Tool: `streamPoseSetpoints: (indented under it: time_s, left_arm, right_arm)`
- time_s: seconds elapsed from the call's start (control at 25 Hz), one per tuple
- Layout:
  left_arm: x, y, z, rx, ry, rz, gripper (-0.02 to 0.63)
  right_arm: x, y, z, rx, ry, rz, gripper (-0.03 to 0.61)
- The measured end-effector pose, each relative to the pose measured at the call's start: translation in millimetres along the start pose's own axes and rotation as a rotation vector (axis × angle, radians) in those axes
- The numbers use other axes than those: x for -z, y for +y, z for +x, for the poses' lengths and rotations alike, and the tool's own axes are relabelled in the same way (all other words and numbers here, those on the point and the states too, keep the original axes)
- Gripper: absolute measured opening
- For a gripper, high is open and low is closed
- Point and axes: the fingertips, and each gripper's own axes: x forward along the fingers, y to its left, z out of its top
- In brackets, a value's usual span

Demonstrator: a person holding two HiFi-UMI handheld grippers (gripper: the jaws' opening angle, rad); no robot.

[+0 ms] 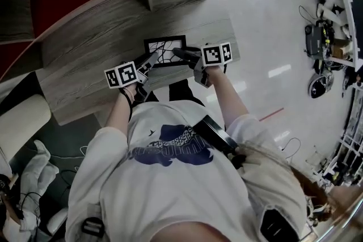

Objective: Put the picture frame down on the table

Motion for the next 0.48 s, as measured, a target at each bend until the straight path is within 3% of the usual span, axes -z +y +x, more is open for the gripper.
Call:
streamPoseSetpoints:
  time_s: [0.48]
  left_arm:
    - [0.2,5.6,0.1,-0.050,-0.084,-0.073,0.153]
  right_arm:
    - [-8.9,0.7,6.0,-0.181,0.100,0.019,0.032]
